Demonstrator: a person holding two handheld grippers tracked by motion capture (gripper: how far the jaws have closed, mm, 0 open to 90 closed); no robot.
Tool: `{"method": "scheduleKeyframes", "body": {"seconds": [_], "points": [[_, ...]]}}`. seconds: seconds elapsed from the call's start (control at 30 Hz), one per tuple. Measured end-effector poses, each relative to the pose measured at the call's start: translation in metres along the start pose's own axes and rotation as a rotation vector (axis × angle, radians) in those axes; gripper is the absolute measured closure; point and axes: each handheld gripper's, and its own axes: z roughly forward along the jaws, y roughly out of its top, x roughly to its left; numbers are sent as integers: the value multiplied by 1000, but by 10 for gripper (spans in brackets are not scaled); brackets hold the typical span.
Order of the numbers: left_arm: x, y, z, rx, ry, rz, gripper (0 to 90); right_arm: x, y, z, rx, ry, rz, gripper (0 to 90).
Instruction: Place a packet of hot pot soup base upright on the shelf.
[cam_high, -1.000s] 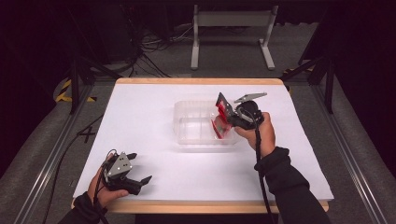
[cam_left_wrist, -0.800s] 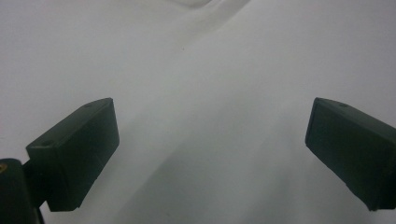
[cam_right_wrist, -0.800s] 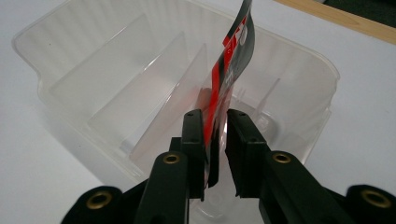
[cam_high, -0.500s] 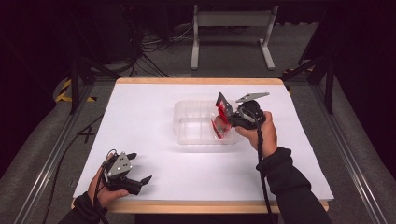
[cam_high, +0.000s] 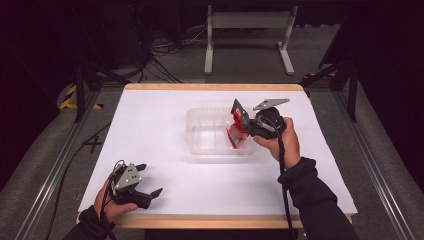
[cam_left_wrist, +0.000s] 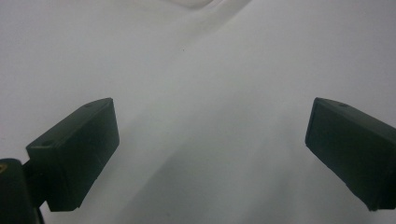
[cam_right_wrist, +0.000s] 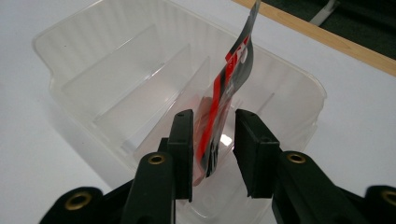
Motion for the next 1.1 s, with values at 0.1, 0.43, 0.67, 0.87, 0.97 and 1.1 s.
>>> {"method": "scheduleKeyframes", "body": {"seconds": [0.1,0.43,0.67,0.87,0.97,1.1], "points": [[0,0,0,2,0,0,35,0,0,-2,12,-3,-8,659],[0,0,0,6,-2,3,35,0,-5,-12,5,-2,-61,611],[-1,0,1,4,-4,3,35,3,-9,-19,-5,0,-93,529],[-1,0,1,5,-5,4,35,5,-12,-23,-15,-10,-120,440],[-1,0,1,5,-5,2,35,7,-14,-25,-8,-33,-149,379],[-1,0,1,5,-5,3,35,8,-17,-29,-15,-67,-169,310]]}}
